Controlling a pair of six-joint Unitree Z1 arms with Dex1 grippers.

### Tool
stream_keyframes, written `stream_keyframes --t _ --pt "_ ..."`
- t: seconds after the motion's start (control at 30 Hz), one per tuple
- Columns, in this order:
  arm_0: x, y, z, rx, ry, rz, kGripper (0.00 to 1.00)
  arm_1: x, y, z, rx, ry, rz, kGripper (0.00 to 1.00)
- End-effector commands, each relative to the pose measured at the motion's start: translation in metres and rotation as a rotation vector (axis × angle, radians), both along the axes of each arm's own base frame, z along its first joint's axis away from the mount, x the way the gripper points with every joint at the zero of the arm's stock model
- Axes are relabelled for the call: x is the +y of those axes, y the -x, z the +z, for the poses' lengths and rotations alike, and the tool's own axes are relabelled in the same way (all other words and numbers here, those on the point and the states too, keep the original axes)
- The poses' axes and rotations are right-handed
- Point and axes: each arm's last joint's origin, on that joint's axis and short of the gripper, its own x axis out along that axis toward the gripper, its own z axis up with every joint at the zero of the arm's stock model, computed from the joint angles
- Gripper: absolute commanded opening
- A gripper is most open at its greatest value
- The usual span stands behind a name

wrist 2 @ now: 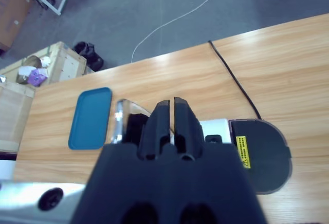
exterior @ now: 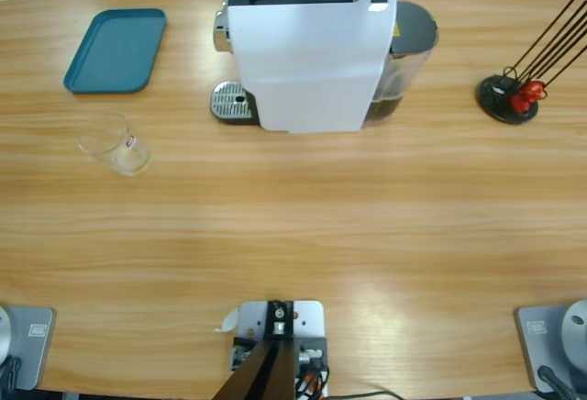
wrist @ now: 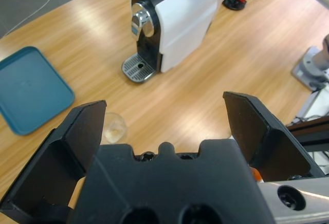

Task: Pour coffee

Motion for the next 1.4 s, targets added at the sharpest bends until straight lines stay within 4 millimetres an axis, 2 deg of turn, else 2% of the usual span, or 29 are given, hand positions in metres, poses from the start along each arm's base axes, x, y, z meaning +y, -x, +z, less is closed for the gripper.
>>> stream_keyframes --t 0.03,0.2,0.5,0.73,0.87,1.03,1.27,1.4 --pt "-0.006 -0.003 -0.007 0.033 -0.035 -0.031 0.991 0.024 -0.009 -0.021 0.060 0.038 0.060 0.000" --pt "-0.007 -0.004 -0.008 0.036 -0.038 -0.031 0.991 0.031 -0.007 -0.019 0.071 0.010 0.091 0.000" --pt "-0.007 -0.004 -0.010 0.040 -0.044 -0.032 0.991 0.054 0.001 -0.027 0.097 0.000 0.150 0.000" --pt "-0.006 -0.003 -0.011 0.038 -0.046 -0.034 0.991 0.064 -0.001 -0.036 0.112 0.017 0.161 0.000" --pt "-0.005 -0.002 -0.012 0.039 -0.046 -0.034 0.991 0.071 0.004 -0.034 0.111 0.006 0.180 0.000" --pt "-0.006 -0.003 -0.012 0.038 -0.050 -0.036 0.991 0.083 0.010 -0.043 0.134 0.010 0.210 0.000" --pt "-0.006 -0.003 -0.013 0.039 -0.054 -0.037 0.991 0.094 0.005 -0.063 0.182 0.034 0.234 0.000" --pt "-0.005 -0.002 -0.015 0.042 -0.055 -0.037 0.991 0.097 0.005 -0.066 0.190 0.033 0.240 0.000"
